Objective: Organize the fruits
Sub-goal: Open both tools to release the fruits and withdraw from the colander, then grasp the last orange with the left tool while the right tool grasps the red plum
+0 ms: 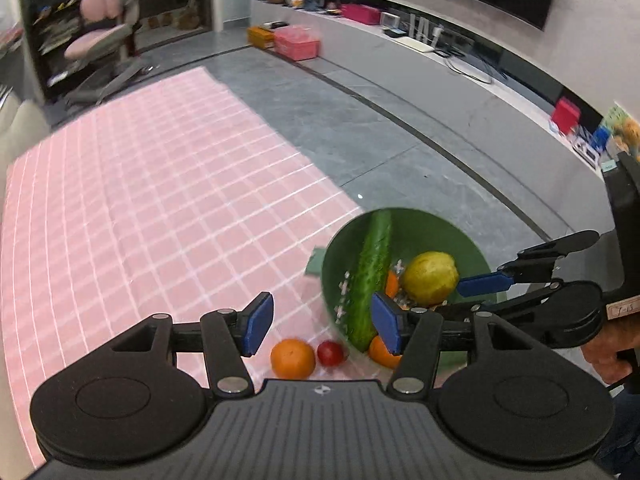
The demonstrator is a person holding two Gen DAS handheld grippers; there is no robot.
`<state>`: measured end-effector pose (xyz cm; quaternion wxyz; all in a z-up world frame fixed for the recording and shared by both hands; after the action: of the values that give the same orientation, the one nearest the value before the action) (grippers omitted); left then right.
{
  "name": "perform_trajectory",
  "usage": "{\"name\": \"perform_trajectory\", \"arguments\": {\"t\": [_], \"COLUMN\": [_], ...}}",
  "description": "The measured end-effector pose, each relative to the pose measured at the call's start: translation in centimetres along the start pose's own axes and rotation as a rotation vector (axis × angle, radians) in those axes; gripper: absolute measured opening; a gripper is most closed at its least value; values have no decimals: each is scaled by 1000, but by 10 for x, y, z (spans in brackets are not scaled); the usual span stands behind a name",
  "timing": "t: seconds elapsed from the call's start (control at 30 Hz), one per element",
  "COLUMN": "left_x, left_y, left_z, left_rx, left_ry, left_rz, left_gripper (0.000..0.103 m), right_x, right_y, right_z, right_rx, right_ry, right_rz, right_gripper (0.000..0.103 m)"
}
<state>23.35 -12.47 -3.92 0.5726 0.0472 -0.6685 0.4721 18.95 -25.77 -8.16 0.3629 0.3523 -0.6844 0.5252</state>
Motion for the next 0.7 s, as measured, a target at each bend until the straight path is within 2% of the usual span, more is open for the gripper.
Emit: {"name": "perform_trajectory", "arguments": {"t": [0.13, 0.27, 0.4, 0.57, 0.7], "left_x": [0, -8, -14, -22, -34], "left_y": [25, 55, 75, 89, 95], "left_z": [-7, -13, -17, -19, -15], "left_rx": [36, -11, -68, -165, -339], "left_ry": [-3, -56, -69, -73, -53], "left_rz": [-31, -87, -106, -77, -52], "left_gripper": [66, 66, 66, 66, 66], "right_x": [3, 6, 12, 23, 27], "right_y": [4, 13, 25, 50, 74], "right_z": [-13, -29, -41, -50, -57], "right_rx": [18, 28, -3, -154, -376], "right_ry": [-5, -17, -13, -4, 21], "right_rz": [14, 35, 65, 132, 211], "right_gripper": [36, 36, 36, 36, 38]}}
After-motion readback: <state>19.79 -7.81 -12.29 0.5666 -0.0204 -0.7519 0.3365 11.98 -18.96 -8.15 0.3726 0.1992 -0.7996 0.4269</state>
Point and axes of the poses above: each gripper's, at about its wrist camera, not at the fingertips, and x roughly against the way its jaws point, z to its right, y to its underside, the point moved 7 cm from there along -x, roughly the way its jaws point
